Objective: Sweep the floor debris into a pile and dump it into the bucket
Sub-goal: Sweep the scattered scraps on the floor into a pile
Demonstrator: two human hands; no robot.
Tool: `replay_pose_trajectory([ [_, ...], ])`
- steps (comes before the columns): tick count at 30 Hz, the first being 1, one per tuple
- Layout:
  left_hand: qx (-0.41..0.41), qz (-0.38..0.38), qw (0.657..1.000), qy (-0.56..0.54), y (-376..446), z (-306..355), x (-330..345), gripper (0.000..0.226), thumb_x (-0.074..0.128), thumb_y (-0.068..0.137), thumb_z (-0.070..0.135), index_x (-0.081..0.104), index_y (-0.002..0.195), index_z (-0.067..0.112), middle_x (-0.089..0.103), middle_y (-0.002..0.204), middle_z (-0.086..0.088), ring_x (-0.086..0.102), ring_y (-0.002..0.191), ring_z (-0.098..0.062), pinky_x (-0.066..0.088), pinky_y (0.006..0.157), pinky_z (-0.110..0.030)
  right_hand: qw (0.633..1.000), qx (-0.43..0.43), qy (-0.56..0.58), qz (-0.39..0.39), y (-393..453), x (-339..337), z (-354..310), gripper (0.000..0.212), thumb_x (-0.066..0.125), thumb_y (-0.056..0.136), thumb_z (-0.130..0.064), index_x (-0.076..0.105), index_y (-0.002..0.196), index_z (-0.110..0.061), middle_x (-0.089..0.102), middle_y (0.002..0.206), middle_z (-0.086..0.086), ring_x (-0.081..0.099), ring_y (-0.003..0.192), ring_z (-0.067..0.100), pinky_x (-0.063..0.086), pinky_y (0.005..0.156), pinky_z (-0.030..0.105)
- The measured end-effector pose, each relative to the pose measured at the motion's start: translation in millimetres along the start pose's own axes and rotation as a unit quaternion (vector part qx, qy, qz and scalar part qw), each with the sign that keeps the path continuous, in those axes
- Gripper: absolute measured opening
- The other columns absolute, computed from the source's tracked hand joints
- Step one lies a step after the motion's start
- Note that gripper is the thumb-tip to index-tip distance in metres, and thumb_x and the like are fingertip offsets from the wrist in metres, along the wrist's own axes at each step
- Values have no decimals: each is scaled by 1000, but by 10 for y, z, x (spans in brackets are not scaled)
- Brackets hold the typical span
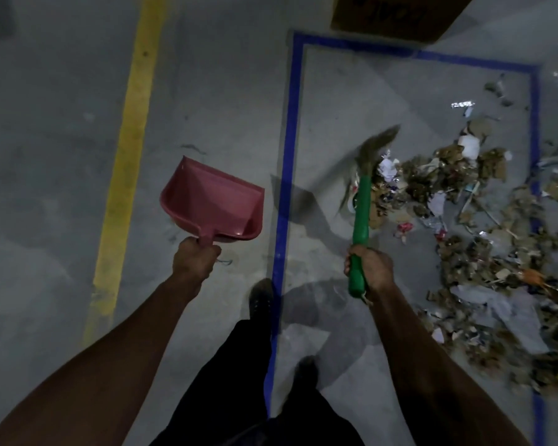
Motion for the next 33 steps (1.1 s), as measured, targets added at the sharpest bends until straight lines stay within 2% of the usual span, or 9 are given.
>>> replay_pose_trajectory([
  [4,38,-15,999,-21,-199,168,-62,13,61,80,7,53,69,8,49,57,-7,45,48,-20,36,46,-24,995,45,-53,-77,-354,-71,340,12,56,86,7,55,96,2,54,65,11,55,48,19,50,46,29],
  [8,57,-23,998,-27,-396,224,-86,13,62,77,4,53,67,7,46,53,-6,41,46,-19,33,45,-24,986,35,-146,-69,-643,-121,553,8,55,88,1,58,94,4,54,66,12,52,47,18,45,46,30],
  [12,68,-58,995,-42,-620,318,-11,14,64,79,3,54,69,7,51,46,1,41,48,-19,32,45,-24,986,70,-143,-48,-675,-385,682,6,61,85,3,61,91,6,57,64,14,53,45,21,43,41,26],
  [15,74,-72,994,-42,-727,368,65,14,66,82,4,54,74,7,50,56,-6,40,47,-18,32,44,-24,989,94,-115,4,-519,-751,635,7,64,82,3,62,87,8,58,58,15,52,42,21,41,36,23],
  [18,87,-82,992,-33,-818,436,114,13,65,83,4,55,77,7,47,60,-8,39,46,-17,30,43,-24,993,95,-57,42,-310,-1053,451,10,63,84,1,60,76,6,57,61,17,51,36,19,40,34,22],
  [22,111,-96,989,-11,-947,564,177,7,64,84,4,57,81,4,47,58,-7,40,47,-17,32,45,-26,996,63,3,59,-247,-1156,276,12,58,87,4,56,76,8,53,62,17,48,39,21,41,35,23],
  [27,135,-103,985,26,-1114,801,430,7,63,83,4,57,80,5,50,60,-11,42,48,-20,35,47,-29,996,23,-88,0,-497,-1087,288,4,59,87,4,60,90,7,53,55,12,47,27,13,37,32,18],
  [31,136,-105,984,56,-1248,998,784,11,63,83,4,55,77,8,52,61,-11,43,48,-20,36,46,-28,994,48,-92,-46,-288,-1265,218,10,64,87,2,58,93,8,53,37,3,47,27,13,38,32,18],
  [33,132,-100,984,66,-1305,1106,1003,10,62,83,4,54,78,8,52,63,-12,43,47,-20,35,46,-27,991,66,-101,-51,-67,-1439,148,10,65,87,2,58,90,9,54,44,8,49,29,14,39,32,17],
])
Point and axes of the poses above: each hand's wrist, its own y-axis towards the middle knuckle, its own x-axis out of the palm, z = x × y, the point moved 5 cm from there along y, towards the middle knuckle
